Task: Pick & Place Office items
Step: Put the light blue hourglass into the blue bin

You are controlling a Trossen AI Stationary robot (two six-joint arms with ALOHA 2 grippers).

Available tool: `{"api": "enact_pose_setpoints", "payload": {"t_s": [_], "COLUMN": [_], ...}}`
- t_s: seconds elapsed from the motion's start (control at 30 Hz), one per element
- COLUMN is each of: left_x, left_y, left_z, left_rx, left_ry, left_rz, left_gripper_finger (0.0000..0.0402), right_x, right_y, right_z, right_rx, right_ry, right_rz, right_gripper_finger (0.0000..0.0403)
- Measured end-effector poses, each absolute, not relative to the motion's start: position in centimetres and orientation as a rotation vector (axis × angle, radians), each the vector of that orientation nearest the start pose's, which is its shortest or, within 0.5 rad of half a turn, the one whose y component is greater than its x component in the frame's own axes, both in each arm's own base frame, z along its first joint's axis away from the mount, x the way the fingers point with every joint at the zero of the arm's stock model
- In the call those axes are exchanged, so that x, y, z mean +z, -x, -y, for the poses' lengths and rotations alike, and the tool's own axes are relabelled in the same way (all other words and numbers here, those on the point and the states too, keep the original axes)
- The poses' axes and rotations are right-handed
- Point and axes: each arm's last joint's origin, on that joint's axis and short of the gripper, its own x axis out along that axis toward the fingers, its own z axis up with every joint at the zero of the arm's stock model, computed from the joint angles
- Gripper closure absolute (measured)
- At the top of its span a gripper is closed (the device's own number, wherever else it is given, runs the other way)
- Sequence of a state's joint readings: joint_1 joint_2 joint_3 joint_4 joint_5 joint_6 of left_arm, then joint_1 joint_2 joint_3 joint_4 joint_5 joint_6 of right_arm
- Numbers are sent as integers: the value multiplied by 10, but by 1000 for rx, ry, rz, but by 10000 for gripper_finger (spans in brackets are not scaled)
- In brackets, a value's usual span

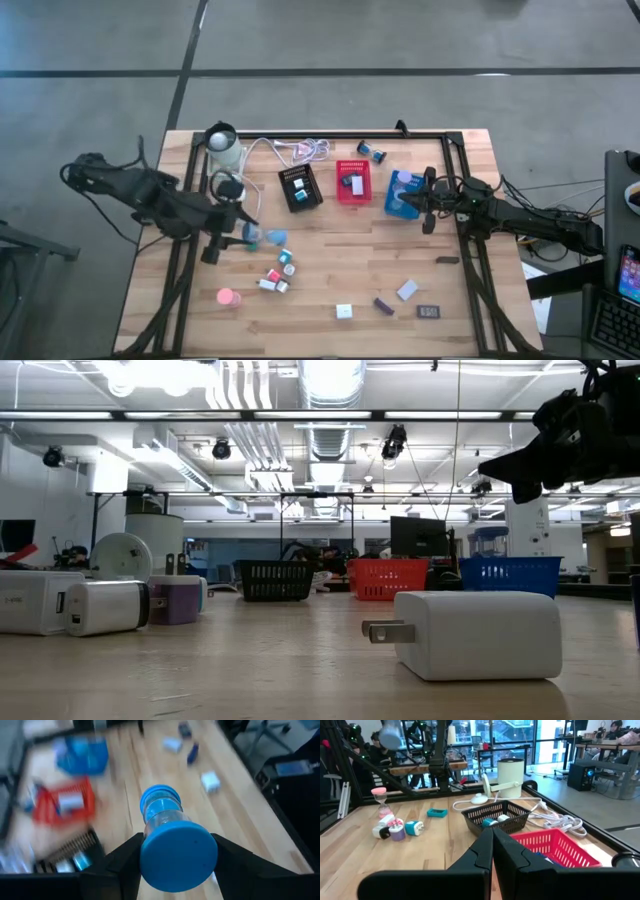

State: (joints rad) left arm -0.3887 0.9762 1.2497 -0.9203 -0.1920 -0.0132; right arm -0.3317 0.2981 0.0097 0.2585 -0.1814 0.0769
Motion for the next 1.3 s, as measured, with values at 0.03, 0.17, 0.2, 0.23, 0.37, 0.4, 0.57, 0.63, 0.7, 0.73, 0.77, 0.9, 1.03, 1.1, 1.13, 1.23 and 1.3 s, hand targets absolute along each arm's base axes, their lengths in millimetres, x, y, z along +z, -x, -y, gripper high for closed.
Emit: {"api": "enact_pose_setpoints", "payload": {"t_s": [0.03, 0.17, 0.2, 0.23, 0.37, 0.4, 0.57, 0.63, 0.7, 0.73, 0.77, 0.9, 1.03, 1.1, 1.13, 1.23, 1.3], "left_x": [392, 405, 408, 410, 412, 412, 406, 399, 391, 385, 380, 357, 332, 322, 319, 307, 297], "left_y": [-158, -154, -152, -151, -148, -149, -150, -148, -146, -144, -142, -132, -127, -125, -123, -120, -120], "left_z": [57, 46, 43, 39, 24, 20, 10, 8, 8, 8, 8, 7, 6, 6, 6, 6, 7], "left_rx": [-203, -238, -235, -232, -197, -195, -256, -252, -247, -244, -243, -210, -172, -171, -169, -169, -172], "left_ry": [-199, -260, -263, -270, -285, -285, -257, -262, -266, -263, -259, -225, -197, -199, -205, -212, -219], "left_rz": [-587, -476, -457, -438, -375, -365, -247, -192, -154, -145, -135, -66, -26, 1, 25, 63, 68], "left_gripper_finger": [200, 200, 200, 200, 200, 200, 200, 200, 200, 200, 200, 200, 200, 200, 200, 200, 200], "right_x": [166, 167, 167, 167, 167, 167, 167, 167, 167, 167, 167, 166, 166, 166, 166, 167, 167], "right_y": [-111, -111, -111, -111, -111, -111, -111, -111, -111, -111, -111, -111, -111, -111, -111, -111, -111], "right_z": [33, 33, 33, 33, 33, 33, 33, 33, 33, 33, 33, 33, 33, 33, 33, 33, 33], "right_rx": [-151, -151, -151, -151, -151, -151, -151, -151, -150, -150, -150, -150, -151, -150, -150, -150, -150], "right_ry": [-84, -84, -82, -81, -78, -78, -77, -77, -77, -77, -77, -78, -78, -81, -82, -80, -80], "right_rz": [-20, -17, -17, -17, -17, -17, -17, -17, -17, -17, -17, -21, -21, -21, -21, -17, -13], "right_gripper_finger": [394, 394, 394, 394, 394, 394, 394, 394, 394, 394, 394, 394, 394, 394, 394, 394, 394]}}
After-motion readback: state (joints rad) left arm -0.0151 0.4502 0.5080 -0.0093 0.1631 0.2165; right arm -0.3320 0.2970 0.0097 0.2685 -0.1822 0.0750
